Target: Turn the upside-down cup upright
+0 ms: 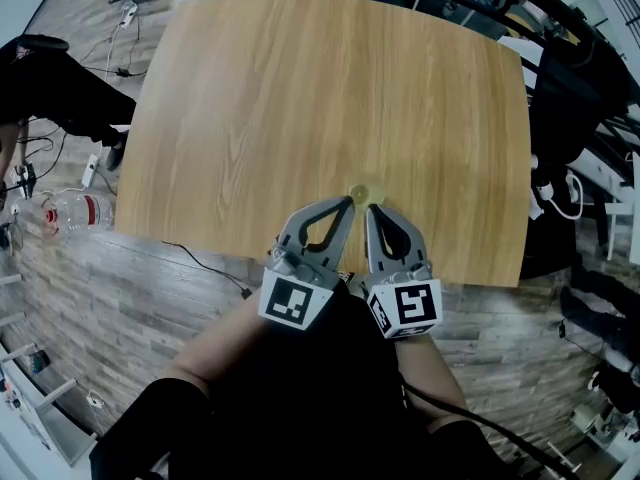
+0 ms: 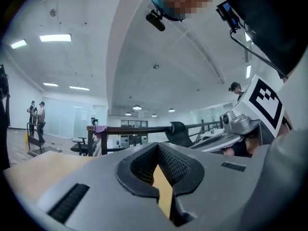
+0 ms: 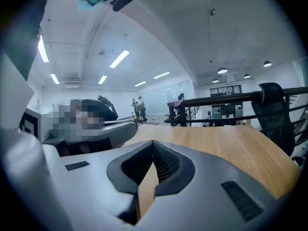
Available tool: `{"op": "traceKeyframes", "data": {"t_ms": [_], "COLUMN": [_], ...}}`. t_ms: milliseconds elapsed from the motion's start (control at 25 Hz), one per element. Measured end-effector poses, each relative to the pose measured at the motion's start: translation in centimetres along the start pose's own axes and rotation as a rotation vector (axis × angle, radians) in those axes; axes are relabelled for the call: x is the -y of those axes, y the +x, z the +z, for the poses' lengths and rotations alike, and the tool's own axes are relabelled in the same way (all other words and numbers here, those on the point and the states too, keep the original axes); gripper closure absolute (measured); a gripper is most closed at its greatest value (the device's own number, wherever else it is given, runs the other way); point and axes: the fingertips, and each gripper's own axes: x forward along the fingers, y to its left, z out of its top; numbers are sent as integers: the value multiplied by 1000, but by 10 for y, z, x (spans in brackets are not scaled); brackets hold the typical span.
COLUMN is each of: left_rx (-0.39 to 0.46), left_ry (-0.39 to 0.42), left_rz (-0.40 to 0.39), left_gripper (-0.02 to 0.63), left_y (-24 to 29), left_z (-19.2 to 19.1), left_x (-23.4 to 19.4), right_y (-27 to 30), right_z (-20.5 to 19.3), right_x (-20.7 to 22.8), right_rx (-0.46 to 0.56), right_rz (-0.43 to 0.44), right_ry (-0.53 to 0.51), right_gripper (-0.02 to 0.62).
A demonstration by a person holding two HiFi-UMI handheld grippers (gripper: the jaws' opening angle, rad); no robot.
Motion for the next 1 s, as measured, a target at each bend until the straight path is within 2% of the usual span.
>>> {"op": "traceKeyframes", "data": {"t_ms": [160,400,560,720,1000], "left_rx": [8,50,96,102,130], "left_ry": [-4,-11,-82,-75,-117], "left_rz": [13,50,92,93,87], "left_gripper": [600,600,600,600,600], "left_y": [-12,-28,-34,-36,-37], "left_z": [7,25,40,57,95], "left_x": [2,6,4,6,5], "right_y": [-6,-26,-37,-47,-60], "right_z": [17,35,54,74,108], "right_x": [-17,-22,-21,-22,-23], "right_rx": [75,153,205,244,273], "right_rz": [13,-19,-40,-51,-57], "right_ry": [-32,-53,-82,-101,-114], "right_gripper": [581,583,583,583,583]}}
